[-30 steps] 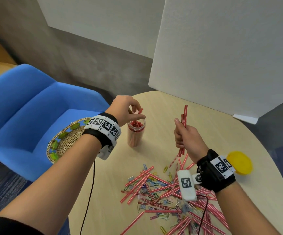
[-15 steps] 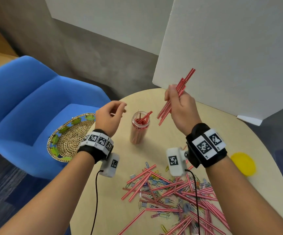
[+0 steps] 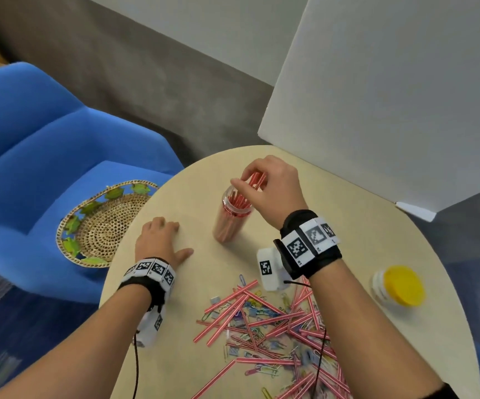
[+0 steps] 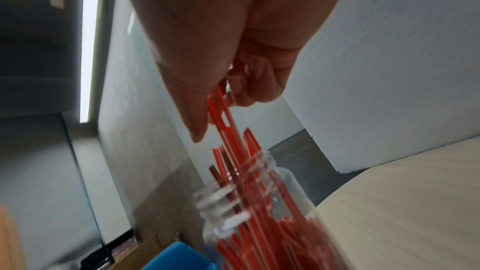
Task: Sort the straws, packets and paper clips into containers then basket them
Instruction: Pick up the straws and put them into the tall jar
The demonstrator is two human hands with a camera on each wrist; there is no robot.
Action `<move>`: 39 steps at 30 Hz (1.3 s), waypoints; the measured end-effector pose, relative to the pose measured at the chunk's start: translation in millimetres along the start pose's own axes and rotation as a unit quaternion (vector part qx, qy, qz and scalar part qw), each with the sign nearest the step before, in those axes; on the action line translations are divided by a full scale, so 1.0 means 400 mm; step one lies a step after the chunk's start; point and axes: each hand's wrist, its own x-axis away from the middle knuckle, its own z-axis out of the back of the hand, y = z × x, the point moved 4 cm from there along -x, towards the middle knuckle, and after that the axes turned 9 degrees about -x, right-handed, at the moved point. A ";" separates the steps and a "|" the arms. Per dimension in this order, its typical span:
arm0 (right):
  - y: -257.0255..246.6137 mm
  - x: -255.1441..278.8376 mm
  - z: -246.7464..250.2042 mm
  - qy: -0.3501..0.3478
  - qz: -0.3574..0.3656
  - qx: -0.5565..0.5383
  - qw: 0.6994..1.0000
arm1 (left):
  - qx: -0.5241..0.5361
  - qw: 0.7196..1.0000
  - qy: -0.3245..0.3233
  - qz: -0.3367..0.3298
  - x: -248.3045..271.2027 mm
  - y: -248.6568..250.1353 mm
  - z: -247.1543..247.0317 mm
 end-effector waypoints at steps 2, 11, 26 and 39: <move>-0.008 -0.003 0.022 0.034 0.005 -0.020 0.999 | -0.001 1.000 0.000 -0.003 -0.004 -0.001 -0.002; -0.035 -0.027 -0.039 -0.171 0.001 0.097 0.981 | -0.018 1.000 0.007 -0.020 0.003 -0.010 -0.024; -0.056 -0.022 0.010 -0.086 0.003 0.037 0.996 | 0.017 0.999 0.015 -0.043 0.022 -0.011 -0.024; -0.074 -0.024 -0.064 -0.316 -0.045 0.258 0.912 | 0.020 0.999 0.019 -0.042 0.027 -0.013 -0.028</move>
